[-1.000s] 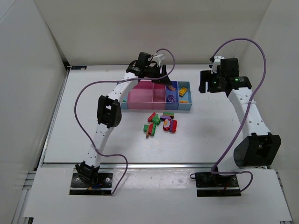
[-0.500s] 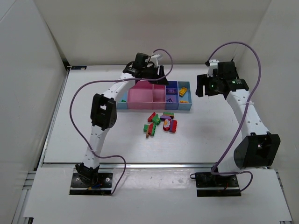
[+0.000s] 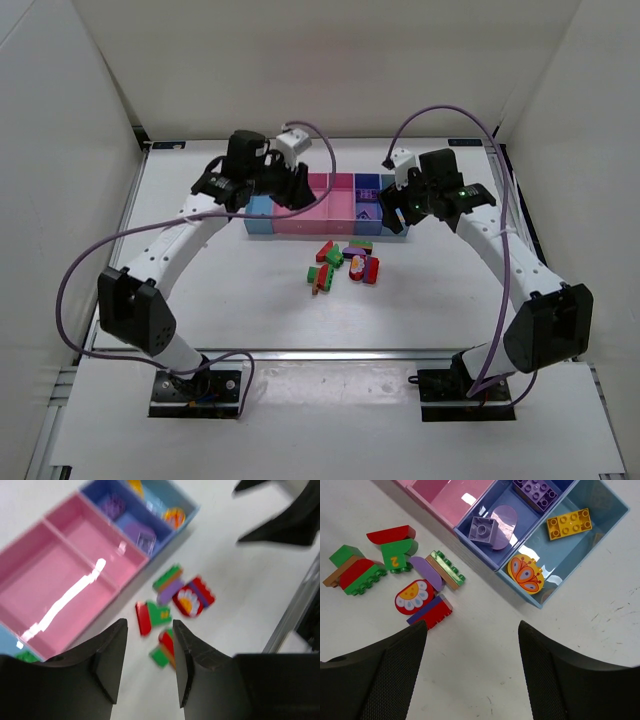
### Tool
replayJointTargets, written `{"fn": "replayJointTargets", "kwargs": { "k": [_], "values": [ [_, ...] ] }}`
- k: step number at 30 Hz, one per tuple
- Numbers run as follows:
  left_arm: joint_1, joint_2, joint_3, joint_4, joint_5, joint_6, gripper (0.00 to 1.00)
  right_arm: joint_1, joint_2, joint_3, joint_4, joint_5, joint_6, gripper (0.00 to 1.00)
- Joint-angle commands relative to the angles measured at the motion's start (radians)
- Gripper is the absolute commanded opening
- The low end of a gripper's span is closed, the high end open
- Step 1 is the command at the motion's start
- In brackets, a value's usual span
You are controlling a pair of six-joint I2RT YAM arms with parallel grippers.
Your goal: Sort the legos into containers by color
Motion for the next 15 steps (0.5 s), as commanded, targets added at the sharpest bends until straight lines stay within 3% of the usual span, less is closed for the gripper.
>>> {"fn": "replayJointTargets", "kwargs": {
  "k": [1,5,15],
  "values": [
    [-0.031,-0.040,-0.112,-0.116,-0.107,0.134,0.51,-0.001,0.011,0.016,0.047,-0.012,-0.029,0.77],
    [-0.079,-0.068,-0.192,-0.151,-0.166,0.167,0.46,-0.009,0.033,0.033,0.037,-0.009,-0.032,0.77],
    [-0.142,-0.013,-0.303,-0.133,-0.222,0.212,0.47,-0.021,0.007,0.010,0.034,0.003,-0.025,0.78]
  ]
}}
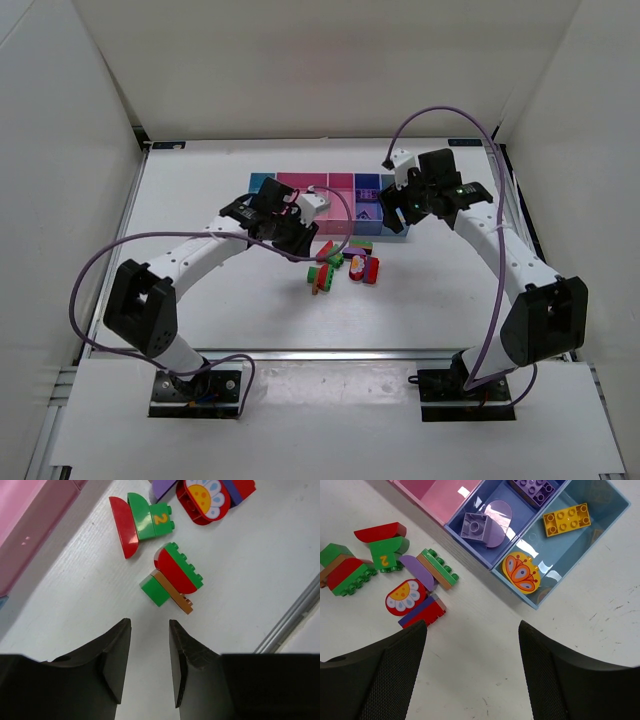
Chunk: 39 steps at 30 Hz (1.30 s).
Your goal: Sort the legos into containers by color
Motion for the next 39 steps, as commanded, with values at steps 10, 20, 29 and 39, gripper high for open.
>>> {"fn": "replayJointTargets", "kwargs": {
  "k": [10,20,29,39],
  "values": [
    [-0.007,0.175,0.033,0.127,-0.042,0.011,0.51,-0.024,-0.073,-0.027,0.019,0.013,0.015,0.78],
    [-0.018,0.273,0.097,0.168,-0.035,0.000,0.54,-0.032,-0.097,-0.042,0.016,0.029,0.020,0.78],
    [-0.034,0.330,0.142,0.177,-0.009,0.020,0.56,-0.032,-0.106,-0.050,0.008,0.041,0.023,0.78],
    [-0.043,0.359,0.153,0.176,0.022,0.056,0.57,-0.038,-0.108,-0.050,0.007,0.056,0.023,0.79]
  ]
}}
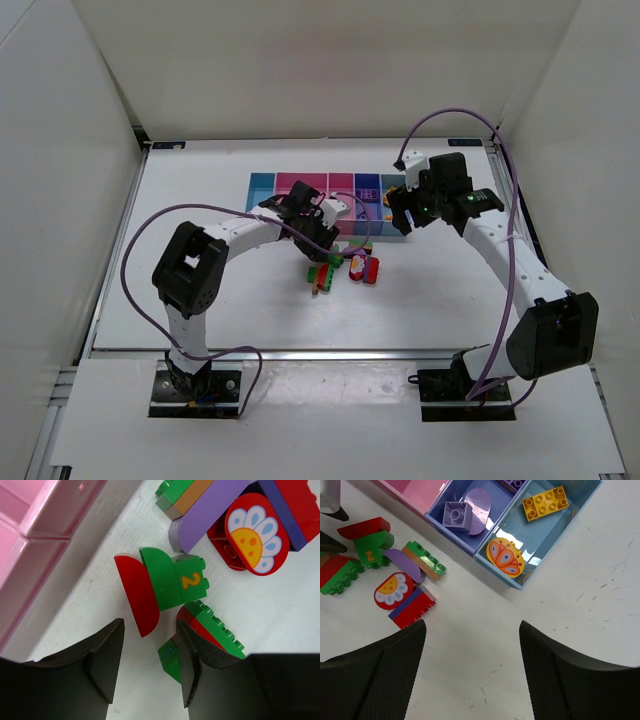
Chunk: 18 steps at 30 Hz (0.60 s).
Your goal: Sort the legos into containers by color
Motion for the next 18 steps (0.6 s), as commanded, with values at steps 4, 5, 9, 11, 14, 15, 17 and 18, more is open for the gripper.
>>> {"fn": "replayJointTargets", "kwargs": {
  "k": [4,5,9,11,14,15,17,18],
  "values": [
    [-0.006,0.021,0.037,0.027,0.029,0.036,0.56,-0.010,-0.033,-0.007,0.006,0.015,0.005,0.79],
    [-0.008,0.027,0.037,0.033,0.030,0.036,0.56,-0.010,-0.033,-0.007,0.004,0.015,0.005,0.79],
    [-0.008,0.050,0.053,0.039,0.032,0.042,0.56,-0.012,-0.035,-0.006,-0.005,0.021,0.004,0.79],
    [-0.007,0.059,0.061,0.039,0.029,0.047,0.55,-0.009,-0.037,-0.004,-0.009,0.025,0.002,0.79],
    [-0.006,0.068,0.069,0.042,0.032,0.047,0.51,-0.012,-0.037,-0.006,-0.012,0.027,0.001,0.79],
    [-0.006,0.067,0.067,0.051,0.032,0.049,0.49,-0.012,-0.034,-0.007,-0.012,0.027,0.001,0.79],
    [-0.006,0.065,0.066,0.058,0.026,0.042,0.41,-0.013,-0.037,-0.011,-0.012,0.026,0.001,0.79],
    [-0.006,0.061,0.064,0.070,0.026,0.039,0.36,-0.012,-0.037,-0.012,-0.012,0.026,0.001,0.79]
  ]
}}
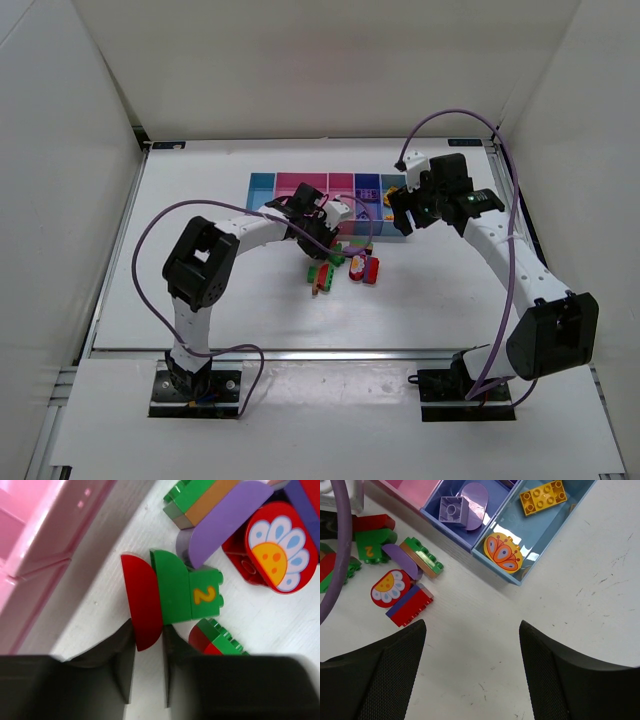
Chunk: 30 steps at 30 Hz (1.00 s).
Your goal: Sort the legos into containers by color
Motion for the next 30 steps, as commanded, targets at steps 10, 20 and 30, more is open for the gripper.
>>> {"fn": "replayJointTargets", "kwargs": {
  "k": [10,20,30],
  "values": [
    [0.046,-0.215,-0.023,0.061,0.015,-0.116,0.21,-0.018,-0.020,-0.005,0.006,-0.124,0.202,0.82],
    [0.020,-0.471,-0.080,0.035,-0.115,-0.172,0.13,-0.035,0.104,0.010,0.156,-0.482,0.510,0.88],
    [-0.011,-0.501,-0.093,0.035,-0.141,-0.172,0.11,-0.033,0.256,0.185,0.270,-0.623,0.636,0.88]
  ]
}}
